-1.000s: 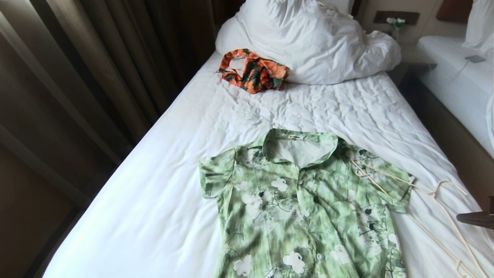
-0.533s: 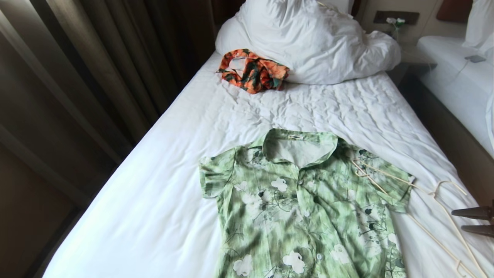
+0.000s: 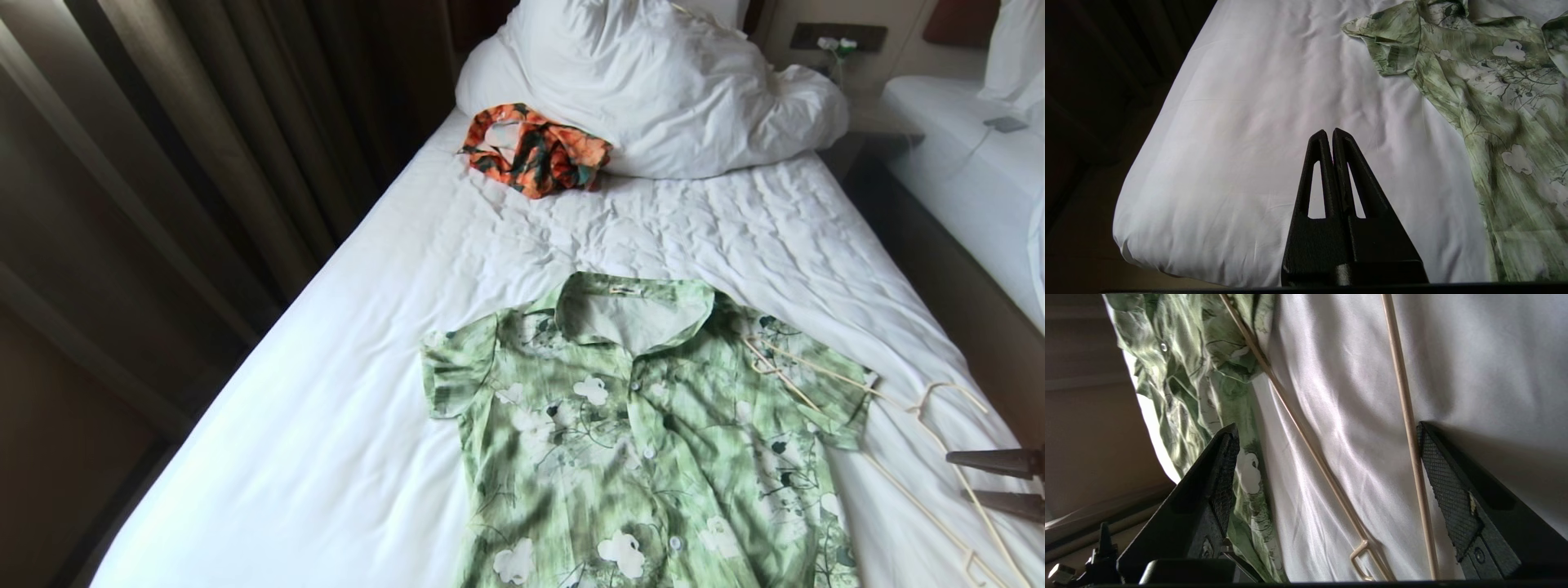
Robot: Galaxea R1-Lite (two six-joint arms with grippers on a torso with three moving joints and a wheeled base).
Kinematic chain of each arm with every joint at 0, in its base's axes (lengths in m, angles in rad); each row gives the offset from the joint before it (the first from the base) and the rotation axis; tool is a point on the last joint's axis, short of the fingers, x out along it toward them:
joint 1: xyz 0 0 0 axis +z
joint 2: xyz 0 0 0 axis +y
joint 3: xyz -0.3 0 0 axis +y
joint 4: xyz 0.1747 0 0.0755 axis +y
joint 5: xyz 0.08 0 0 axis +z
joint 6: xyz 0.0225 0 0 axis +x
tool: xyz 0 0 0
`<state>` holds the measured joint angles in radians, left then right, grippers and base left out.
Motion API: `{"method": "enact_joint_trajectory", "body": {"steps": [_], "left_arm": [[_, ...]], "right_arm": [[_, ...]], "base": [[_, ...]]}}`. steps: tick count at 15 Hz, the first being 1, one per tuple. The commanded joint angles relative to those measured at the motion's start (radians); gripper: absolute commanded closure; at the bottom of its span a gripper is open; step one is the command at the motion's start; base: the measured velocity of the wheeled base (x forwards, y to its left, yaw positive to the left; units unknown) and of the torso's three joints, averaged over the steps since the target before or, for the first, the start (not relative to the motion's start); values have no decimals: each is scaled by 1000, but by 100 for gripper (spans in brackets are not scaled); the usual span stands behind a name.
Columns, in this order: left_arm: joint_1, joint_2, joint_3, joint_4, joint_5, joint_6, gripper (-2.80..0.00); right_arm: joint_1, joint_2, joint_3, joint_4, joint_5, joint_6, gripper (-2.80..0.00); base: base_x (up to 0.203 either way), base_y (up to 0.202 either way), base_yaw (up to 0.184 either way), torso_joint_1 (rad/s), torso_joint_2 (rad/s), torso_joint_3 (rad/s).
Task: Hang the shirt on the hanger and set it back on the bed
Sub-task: Lift the shirt and hanger
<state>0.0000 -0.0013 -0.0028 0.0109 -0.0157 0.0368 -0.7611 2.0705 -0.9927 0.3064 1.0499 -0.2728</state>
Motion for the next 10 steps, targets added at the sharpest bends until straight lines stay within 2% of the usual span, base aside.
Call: {"method": "enact_joint_trajectory", "body": {"steps": [1, 4, 10], "left_arm": [[0, 1, 0, 0, 0, 0, 0], [0, 1, 1, 0, 0, 0, 0], [0, 1, 0, 0, 0, 0, 0]], "right_arm": [[-13, 22, 2, -2, 91, -5, -280], [-14, 66, 5, -6, 98, -75, -280], [-9, 104, 22, -85, 128, -95, -280]], "base": [[0, 0, 0, 0, 0, 0], [0, 0, 0, 0, 0, 0], [0, 0, 0, 0, 0, 0]]}}
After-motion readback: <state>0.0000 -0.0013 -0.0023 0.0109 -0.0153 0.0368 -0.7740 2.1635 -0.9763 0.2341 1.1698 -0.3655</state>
